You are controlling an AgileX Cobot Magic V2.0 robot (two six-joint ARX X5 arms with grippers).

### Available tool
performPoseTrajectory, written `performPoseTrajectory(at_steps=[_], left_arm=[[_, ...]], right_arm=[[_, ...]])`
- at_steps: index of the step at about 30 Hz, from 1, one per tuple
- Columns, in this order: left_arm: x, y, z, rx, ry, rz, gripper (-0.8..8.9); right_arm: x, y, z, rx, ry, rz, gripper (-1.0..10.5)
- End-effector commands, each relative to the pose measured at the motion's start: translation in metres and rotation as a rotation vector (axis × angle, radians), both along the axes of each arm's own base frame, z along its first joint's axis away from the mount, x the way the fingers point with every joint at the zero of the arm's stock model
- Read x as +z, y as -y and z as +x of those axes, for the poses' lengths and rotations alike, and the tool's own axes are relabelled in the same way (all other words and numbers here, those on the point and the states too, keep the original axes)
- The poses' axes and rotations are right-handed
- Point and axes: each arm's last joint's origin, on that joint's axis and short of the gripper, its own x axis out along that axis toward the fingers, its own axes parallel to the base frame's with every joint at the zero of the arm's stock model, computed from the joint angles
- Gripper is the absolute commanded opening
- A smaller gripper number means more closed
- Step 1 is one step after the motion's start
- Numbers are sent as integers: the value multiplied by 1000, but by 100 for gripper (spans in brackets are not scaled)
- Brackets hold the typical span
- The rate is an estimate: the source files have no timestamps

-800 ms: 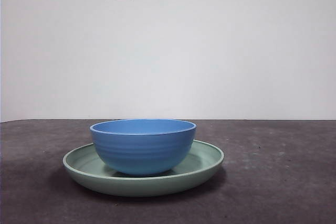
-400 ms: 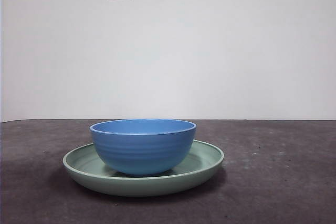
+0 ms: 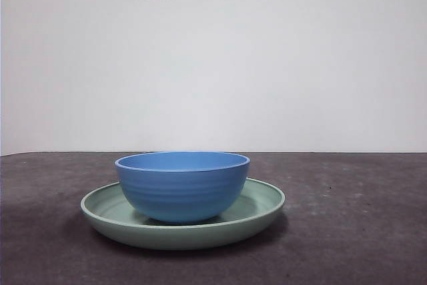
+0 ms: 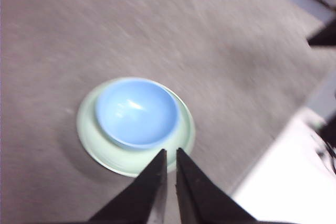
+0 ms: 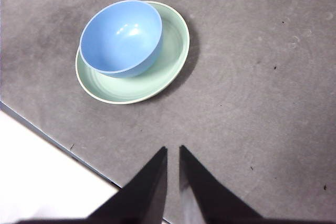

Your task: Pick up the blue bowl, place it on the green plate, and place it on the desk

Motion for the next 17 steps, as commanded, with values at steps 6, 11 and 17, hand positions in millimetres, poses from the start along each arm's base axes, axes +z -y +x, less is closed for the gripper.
performPoseTrajectory(at_steps=[6,11,17], left_arm=[[-40,-19,10,324,200,-64,28],[-86,-29,25,483,340,-64,28],[-138,-37,39,573,384,-16,28]], right_arm=[[3,-1,0,-1,10,16,33],[3,-1,0,0,10,16,33],[3,-1,0,-1,10,16,33]])
